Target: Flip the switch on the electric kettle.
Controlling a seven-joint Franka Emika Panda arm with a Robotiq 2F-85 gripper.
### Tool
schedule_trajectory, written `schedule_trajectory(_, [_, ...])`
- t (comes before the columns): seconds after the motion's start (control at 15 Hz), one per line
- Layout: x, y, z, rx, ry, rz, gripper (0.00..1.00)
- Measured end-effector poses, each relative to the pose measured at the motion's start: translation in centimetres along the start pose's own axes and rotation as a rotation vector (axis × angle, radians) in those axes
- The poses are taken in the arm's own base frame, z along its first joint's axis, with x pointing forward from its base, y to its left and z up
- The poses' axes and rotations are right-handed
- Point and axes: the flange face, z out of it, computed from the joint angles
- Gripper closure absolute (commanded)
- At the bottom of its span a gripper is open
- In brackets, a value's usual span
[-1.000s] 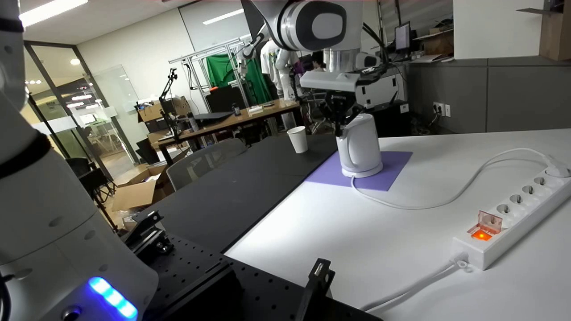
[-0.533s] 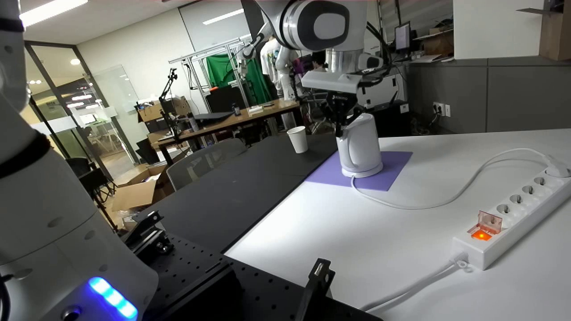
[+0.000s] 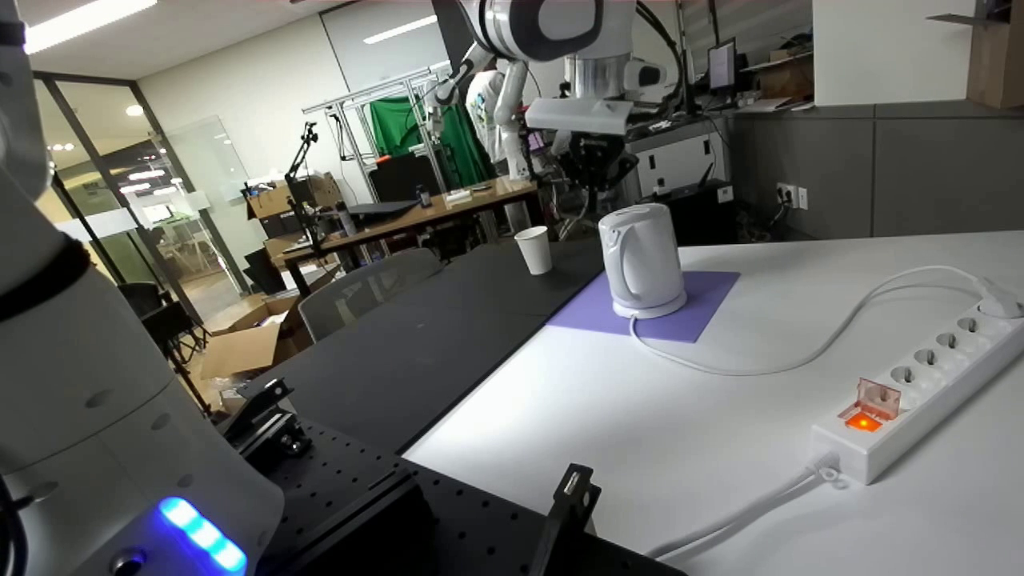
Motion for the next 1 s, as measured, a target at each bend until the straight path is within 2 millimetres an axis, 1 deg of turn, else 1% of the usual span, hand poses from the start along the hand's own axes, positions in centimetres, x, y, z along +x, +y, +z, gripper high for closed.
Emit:
schedule_trajectory(0.07, [0.0, -0.6, -1.0, -0.008, 0.010, -0.012, 0.74])
schedule_trajectory(0.13, [0.0, -1.2, -2.0, -0.021, 0.014, -0.031, 0.73])
schedule_trajectory(0.27, [-0.3, -2.1, -3.3, -0.081, -0.010, -0.112, 0.60])
schedule_trajectory(0.53, [-1.0, -3.2, -5.0, -0.215, -0.034, -0.262, 0.33])
schedule_trajectory(0.67, [-1.1, -3.4, -5.6, -0.256, -0.011, -0.287, 0.20])
schedule_trajectory(0.73, [-1.2, -3.4, -5.8, -0.270, 0.001, -0.284, 0.13])
schedule_trajectory(0.87, [-1.3, -3.3, -6.2, -0.282, 0.023, -0.253, 0.01])
schedule_trajectory(1.0, [-1.3, -3.3, -6.5, -0.279, 0.038, -0.202, 0.00])
